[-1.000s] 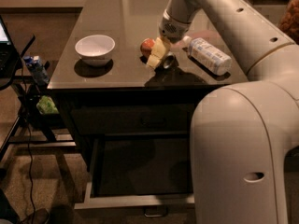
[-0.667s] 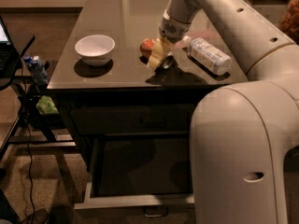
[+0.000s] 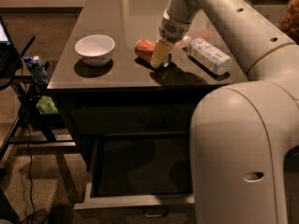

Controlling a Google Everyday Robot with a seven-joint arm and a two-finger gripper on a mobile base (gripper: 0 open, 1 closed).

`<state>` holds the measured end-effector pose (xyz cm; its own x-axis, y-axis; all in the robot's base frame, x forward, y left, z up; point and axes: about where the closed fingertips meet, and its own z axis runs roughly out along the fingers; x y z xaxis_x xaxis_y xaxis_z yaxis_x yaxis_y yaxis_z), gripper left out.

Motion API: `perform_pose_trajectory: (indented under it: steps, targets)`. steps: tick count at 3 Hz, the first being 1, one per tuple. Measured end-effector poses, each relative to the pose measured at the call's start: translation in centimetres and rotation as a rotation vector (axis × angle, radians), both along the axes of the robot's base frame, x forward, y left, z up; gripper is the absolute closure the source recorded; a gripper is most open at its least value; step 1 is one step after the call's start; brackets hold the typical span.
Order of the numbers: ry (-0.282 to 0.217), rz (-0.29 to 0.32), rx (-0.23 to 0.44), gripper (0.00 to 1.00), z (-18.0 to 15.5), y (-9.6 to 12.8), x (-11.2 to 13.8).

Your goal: Place coke can into middle drawer

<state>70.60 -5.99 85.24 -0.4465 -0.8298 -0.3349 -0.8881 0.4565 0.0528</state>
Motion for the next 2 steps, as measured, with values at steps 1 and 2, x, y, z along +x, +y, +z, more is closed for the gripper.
perform_pose_trajectory:
  steps: [1,2]
  targets:
    - [0.000,0.000,0.000,0.86,0.00,0.00,0.00]
    - [0.000,0.000,0.000,1.00,0.00,0.00,0.00]
